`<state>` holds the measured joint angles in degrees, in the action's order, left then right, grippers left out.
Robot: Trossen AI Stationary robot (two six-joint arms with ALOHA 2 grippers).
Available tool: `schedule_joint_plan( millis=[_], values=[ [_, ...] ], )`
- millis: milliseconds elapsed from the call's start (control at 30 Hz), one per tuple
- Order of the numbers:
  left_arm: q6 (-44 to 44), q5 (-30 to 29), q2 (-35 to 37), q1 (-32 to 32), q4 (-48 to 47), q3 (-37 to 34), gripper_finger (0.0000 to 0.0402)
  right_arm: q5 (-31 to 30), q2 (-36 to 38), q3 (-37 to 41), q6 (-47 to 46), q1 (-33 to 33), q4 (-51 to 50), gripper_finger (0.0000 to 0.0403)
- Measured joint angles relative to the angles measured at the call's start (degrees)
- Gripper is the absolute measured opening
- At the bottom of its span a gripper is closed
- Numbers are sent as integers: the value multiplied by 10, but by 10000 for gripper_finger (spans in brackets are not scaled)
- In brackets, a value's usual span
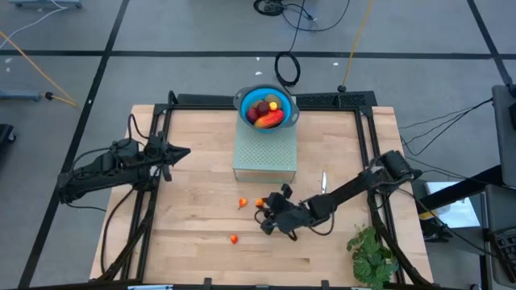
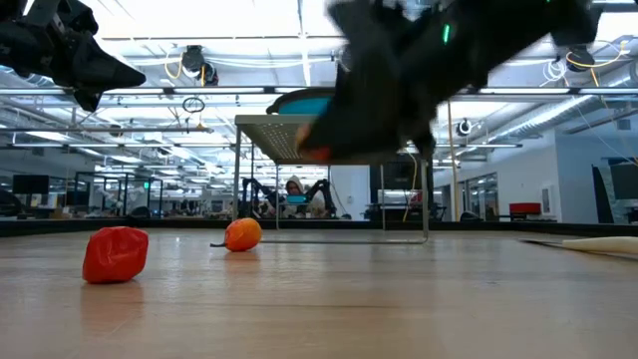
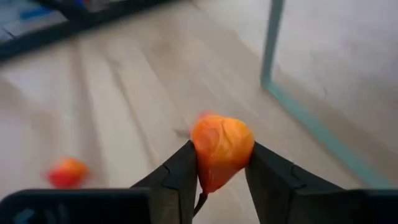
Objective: Pick & Place Fruit
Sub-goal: Put the peach into the blue strainer bowl on the shelf
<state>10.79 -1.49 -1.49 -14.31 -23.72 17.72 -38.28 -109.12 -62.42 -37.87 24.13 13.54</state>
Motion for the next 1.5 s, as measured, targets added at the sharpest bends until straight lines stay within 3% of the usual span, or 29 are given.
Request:
schedule_joint_plan(
  millis=[367,667,1200,1500],
  values=[
    [5,-1,0,0,0,0,17,-6,152,0,119,19,-1,109],
    [5,-1,0,0,0,0,17,-12,234,0,217,15,-2,110],
    [7,-1,0,0,0,0,17,-40,301,-1,382,-32,1,114],
    [7,-1,0,0,0,0,17,-39,303,-1,584,-55,-1,115]
  ],
)
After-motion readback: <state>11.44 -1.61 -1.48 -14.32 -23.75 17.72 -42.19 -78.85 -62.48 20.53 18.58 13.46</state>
